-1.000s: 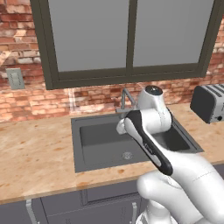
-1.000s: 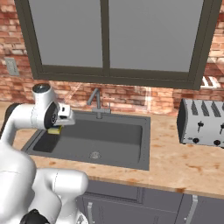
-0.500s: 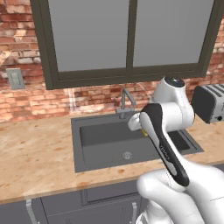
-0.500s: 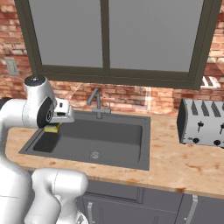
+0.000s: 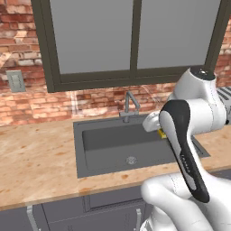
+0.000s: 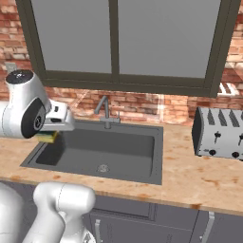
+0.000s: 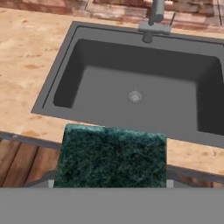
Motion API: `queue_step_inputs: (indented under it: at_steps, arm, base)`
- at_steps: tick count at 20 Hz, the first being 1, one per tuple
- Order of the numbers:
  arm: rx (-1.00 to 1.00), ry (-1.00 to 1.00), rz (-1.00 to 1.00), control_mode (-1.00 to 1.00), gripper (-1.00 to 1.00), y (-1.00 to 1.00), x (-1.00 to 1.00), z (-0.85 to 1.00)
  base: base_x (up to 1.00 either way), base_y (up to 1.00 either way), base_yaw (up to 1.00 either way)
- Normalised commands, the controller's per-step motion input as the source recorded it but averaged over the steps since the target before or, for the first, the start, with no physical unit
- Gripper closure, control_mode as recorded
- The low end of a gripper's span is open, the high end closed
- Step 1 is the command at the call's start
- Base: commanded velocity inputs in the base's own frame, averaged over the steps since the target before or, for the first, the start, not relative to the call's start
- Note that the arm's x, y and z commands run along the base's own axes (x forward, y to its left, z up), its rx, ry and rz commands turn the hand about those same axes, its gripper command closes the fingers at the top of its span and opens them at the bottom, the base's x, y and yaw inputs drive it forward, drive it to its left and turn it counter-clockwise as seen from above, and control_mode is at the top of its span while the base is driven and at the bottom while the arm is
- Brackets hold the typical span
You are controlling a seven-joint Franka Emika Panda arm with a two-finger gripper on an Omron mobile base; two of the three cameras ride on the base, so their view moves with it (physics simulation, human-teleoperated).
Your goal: Pick up the dish brush and sponge from the sink, and place them back in the cabinet, and close the cabinet doors.
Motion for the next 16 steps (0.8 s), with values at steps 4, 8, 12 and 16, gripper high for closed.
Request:
queue_step_inputs:
  at_steps: [4, 8, 12, 16]
  arm:
    - [0.00, 0.00, -0.08, -1.00, 1.00, -0.17, -0.57, 0.52]
    - [0.00, 0.00, -0.06, -1.00, 1.00, -0.17, -0.51, 0.35]
    - [0.00, 0.00, -0.03, -1.00, 1.00, -0.16, -0.54, 0.20]
    - [0.00, 0.00, 0.00, -1.00, 1.00, -0.07, -0.45, 0.02]
  base:
    - [0.00, 0.00, 0.00]
    - [0.00, 0.00, 0.00]
    - [0.00, 0.00, 0.00]
    - [0.00, 0.00, 0.00]
